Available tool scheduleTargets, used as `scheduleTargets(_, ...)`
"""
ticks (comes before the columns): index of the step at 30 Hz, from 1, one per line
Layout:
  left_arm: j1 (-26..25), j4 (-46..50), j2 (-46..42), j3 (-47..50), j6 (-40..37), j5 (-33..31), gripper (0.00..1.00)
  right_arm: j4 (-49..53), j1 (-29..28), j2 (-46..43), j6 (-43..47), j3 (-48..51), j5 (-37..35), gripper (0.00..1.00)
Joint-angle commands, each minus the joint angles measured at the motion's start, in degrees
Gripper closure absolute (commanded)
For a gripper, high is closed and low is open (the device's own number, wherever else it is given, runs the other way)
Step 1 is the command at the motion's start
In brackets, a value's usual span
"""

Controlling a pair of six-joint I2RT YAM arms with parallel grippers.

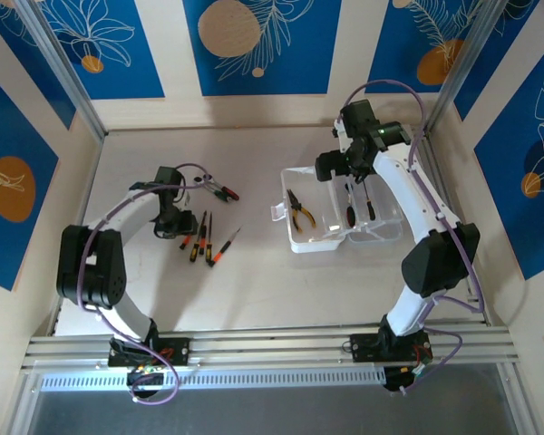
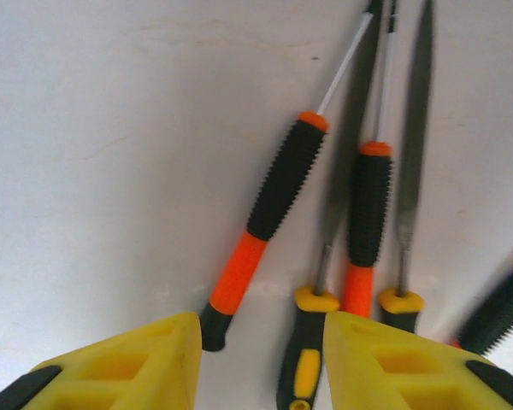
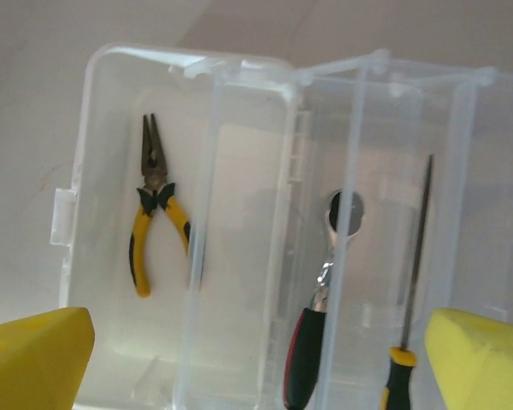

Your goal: Pack the tool kit

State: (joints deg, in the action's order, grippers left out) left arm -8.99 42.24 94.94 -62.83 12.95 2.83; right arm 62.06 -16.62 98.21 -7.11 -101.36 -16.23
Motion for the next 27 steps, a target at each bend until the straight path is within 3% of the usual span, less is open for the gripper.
scheduleTargets(1,0.57,-0.53,1.68,-1.68,-0.82,-0.86,0.61,-0.71,0.04,-0.06,-1.5,1.96,3.39,0.01)
scheduleTargets(8,0.58,-2.67,3.95,-1.27,-1.62,1.0,0.62,-1.68,0.15,1.57,-1.93,2.06,4.07,0.01)
scheduleTargets(14,0.6,-2.27,11.39,-3.88,-0.82,1.59,0.64,-1.27,-0.04,3.24,-2.2,0.01,4.78,0.01)
scheduleTargets(18,0.65,-1.91,13.96,-5.41,-0.12,-0.08,0.76,-0.87,-0.41,3.12,-1.98,-1.47,5.26,0.01)
scheduleTargets(24,0.72,-1.19,10.93,-5.25,-0.01,-0.61,0.98,-2.5,-0.85,-1.78,-2.36,1.67,7.28,0.01)
scheduleTargets(27,0.65,0.1,6.14,-4.94,0.06,0.6,1.0,-4.05,-1.0,-5.19,-3.26,4.41,9.98,0.01)
